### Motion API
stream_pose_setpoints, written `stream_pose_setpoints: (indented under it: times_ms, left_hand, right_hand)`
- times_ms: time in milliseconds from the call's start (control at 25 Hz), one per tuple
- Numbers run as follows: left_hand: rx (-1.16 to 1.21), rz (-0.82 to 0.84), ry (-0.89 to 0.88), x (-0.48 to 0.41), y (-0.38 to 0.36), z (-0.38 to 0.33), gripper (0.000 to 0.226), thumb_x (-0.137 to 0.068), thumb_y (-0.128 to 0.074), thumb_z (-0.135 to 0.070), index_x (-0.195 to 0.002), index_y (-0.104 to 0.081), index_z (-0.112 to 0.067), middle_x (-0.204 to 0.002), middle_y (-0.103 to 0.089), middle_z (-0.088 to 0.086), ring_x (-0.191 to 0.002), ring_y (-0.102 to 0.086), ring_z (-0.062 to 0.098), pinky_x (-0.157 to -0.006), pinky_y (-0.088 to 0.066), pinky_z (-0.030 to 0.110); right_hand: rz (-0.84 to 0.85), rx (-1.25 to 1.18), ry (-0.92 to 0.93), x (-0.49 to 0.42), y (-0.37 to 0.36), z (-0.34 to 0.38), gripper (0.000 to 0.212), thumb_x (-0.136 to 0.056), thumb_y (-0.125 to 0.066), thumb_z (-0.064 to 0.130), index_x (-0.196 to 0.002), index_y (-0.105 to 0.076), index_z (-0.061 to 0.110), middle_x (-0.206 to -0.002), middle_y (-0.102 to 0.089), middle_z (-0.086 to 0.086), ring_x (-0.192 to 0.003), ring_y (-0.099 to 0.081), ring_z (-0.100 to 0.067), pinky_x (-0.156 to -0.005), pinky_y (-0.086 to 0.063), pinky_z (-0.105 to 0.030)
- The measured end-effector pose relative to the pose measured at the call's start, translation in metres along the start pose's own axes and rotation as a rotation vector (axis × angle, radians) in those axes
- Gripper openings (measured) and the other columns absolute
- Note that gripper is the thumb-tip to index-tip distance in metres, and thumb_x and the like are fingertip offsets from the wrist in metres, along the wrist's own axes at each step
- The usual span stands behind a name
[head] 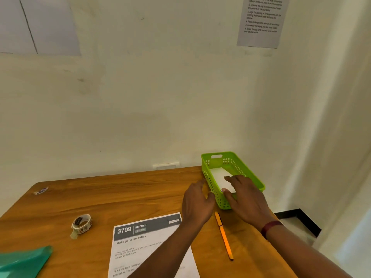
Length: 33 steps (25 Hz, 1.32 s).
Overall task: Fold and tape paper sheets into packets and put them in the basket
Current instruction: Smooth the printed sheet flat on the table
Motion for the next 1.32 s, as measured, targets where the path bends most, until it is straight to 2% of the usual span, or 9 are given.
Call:
stream_pose_setpoints:
  times_ms: [160, 320, 560, 760, 840, 960, 1080, 1200, 1320]
  left_hand:
    - [-0.185, 0.057, -0.141, 0.028, 0.037, 0.022, 0.054, -0.096, -0.052, -0.040, -0.148, -0.037, -0.031, -0.152, -0.040, -0.004, -0.137, -0.038, 0.013, -0.106, -0.037, 0.028]
    - [-0.288, 0.075, -0.129, 0.064, 0.081, 0.049, 0.057, -0.098, -0.045, -0.047, -0.151, -0.027, -0.037, -0.160, -0.022, -0.008, -0.147, -0.021, 0.013, -0.114, -0.029, 0.032]
    - [-0.330, 0.039, -0.051, 0.104, 0.138, 0.101, 0.058, -0.097, -0.044, -0.050, -0.151, -0.028, -0.035, -0.159, -0.026, -0.006, -0.146, -0.024, 0.014, -0.115, -0.033, 0.036]
    - [-0.360, 0.160, 0.071, 0.134, 0.165, 0.141, 0.059, -0.100, -0.030, -0.055, -0.153, -0.020, -0.033, -0.160, -0.022, -0.007, -0.146, -0.018, 0.010, -0.118, -0.018, 0.029]
    - [-0.393, 0.209, 0.068, 0.139, 0.166, 0.149, 0.062, -0.098, -0.024, -0.058, -0.154, -0.017, -0.031, -0.161, -0.019, -0.006, -0.147, -0.016, 0.009, -0.119, -0.013, 0.028]
    - [-0.431, 0.258, -0.004, 0.137, 0.169, 0.164, 0.089, -0.082, -0.002, -0.078, -0.154, -0.019, -0.028, -0.161, -0.018, -0.004, -0.148, -0.012, 0.010, -0.120, 0.001, 0.029]
    - [-0.490, 0.252, -0.051, 0.128, 0.170, 0.176, 0.087, -0.084, 0.000, -0.076, -0.153, -0.022, -0.027, -0.160, -0.023, -0.002, -0.147, -0.015, 0.012, -0.121, 0.002, 0.034]
    - [-0.515, 0.268, -0.040, 0.112, 0.174, 0.177, 0.069, -0.095, -0.028, -0.063, -0.152, -0.024, -0.024, -0.158, -0.026, 0.001, -0.146, -0.018, 0.016, -0.122, -0.005, 0.038]
    - [-0.424, 0.406, 0.022, 0.091, 0.180, 0.176, 0.087, -0.086, -0.055, -0.065, -0.153, -0.015, -0.028, -0.163, -0.010, -0.001, -0.150, -0.003, 0.019, -0.120, -0.009, 0.040]
  right_hand:
    - [0.063, 0.026, 0.057, 0.017, -0.007, 0.036, 0.064, -0.093, -0.025, 0.059, -0.142, -0.044, 0.022, -0.146, -0.047, -0.003, -0.138, -0.039, -0.024, -0.107, -0.042, -0.043]
    - [0.094, 0.046, 0.094, 0.041, -0.014, 0.080, 0.064, -0.095, -0.023, 0.059, -0.142, -0.045, 0.022, -0.149, -0.045, -0.004, -0.140, -0.037, -0.025, -0.108, -0.035, -0.040]
    - [0.225, -0.104, 0.124, 0.075, -0.038, 0.125, 0.074, -0.092, -0.011, 0.066, -0.151, -0.027, 0.025, -0.160, -0.021, 0.003, -0.149, -0.011, -0.017, -0.113, -0.007, -0.030]
    - [0.447, -0.271, 0.107, 0.106, -0.067, 0.145, 0.089, -0.076, -0.007, 0.080, -0.150, -0.025, 0.033, -0.160, -0.020, 0.010, -0.148, -0.008, -0.007, -0.114, -0.002, -0.021]
    - [0.480, -0.221, 0.117, 0.116, -0.075, 0.151, 0.092, -0.074, 0.000, 0.079, -0.150, -0.024, 0.033, -0.161, -0.018, 0.009, -0.148, -0.007, -0.007, -0.117, -0.002, -0.026]
    - [0.481, -0.104, 0.133, 0.126, -0.078, 0.167, 0.093, -0.076, 0.007, 0.074, -0.152, -0.022, 0.030, -0.161, -0.014, 0.006, -0.149, -0.007, -0.013, -0.120, -0.002, -0.037]
    - [0.451, -0.068, 0.120, 0.133, -0.078, 0.182, 0.082, -0.087, 0.000, 0.072, -0.149, -0.029, 0.028, -0.160, -0.022, 0.002, -0.148, -0.016, -0.017, -0.119, -0.008, -0.041]
    - [0.326, -0.148, 0.068, 0.117, -0.082, 0.179, 0.067, -0.089, -0.021, 0.064, -0.137, -0.049, 0.026, -0.147, -0.044, -0.001, -0.136, -0.038, -0.020, -0.114, -0.028, -0.042]
    - [0.367, -0.279, 0.066, 0.076, -0.082, 0.168, 0.058, -0.090, -0.049, 0.055, -0.139, -0.045, 0.024, -0.143, -0.046, 0.001, -0.132, -0.040, -0.020, -0.107, -0.036, -0.034]
Point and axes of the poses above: each hand's wrist, its own x-axis away from the middle knuckle, its own y-axis out of the back of the hand, z = x × y, the point moved 1 cm from there along -x, towards the middle knuckle
